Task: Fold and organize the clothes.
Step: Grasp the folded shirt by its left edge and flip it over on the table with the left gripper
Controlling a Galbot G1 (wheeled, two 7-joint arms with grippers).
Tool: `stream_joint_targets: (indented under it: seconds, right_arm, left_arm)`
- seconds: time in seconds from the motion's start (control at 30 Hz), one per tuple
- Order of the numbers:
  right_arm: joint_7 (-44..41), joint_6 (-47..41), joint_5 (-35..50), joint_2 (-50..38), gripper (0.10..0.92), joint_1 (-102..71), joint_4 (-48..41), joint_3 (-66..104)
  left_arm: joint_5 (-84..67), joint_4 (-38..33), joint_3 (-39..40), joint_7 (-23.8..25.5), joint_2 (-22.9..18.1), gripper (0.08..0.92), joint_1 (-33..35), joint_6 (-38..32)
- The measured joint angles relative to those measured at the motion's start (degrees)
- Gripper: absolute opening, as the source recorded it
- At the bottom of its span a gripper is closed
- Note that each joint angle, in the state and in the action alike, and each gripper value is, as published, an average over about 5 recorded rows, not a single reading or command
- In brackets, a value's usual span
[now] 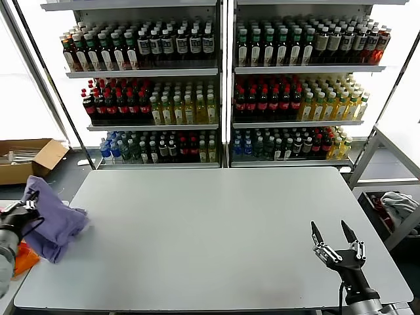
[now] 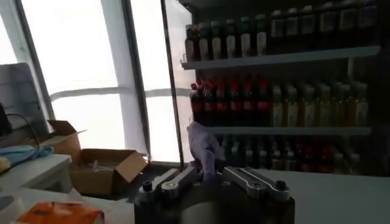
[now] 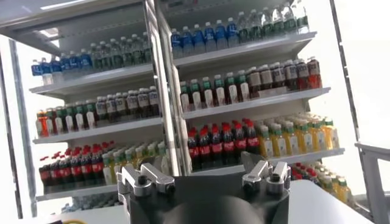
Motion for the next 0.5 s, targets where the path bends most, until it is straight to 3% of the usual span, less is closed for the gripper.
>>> stream_joint_targets:
  seconds: [0.23,0.5]
  right_arm:
    - [0.2,-0.5,-0.6,1.2,0.823,0.0,0.2,-0.3]
    - [0.2,-1.1,-2.0,2.3,0.823,-1.2,0.4,-0.7]
  left_arm:
    - [1.4,-5.4,12.8,-6.3,-3.4,0.151,-1.8,-0.2]
    - [1.3,-5.8,31.8,-13.5,-7.9,0.151,-9.0,-0.5]
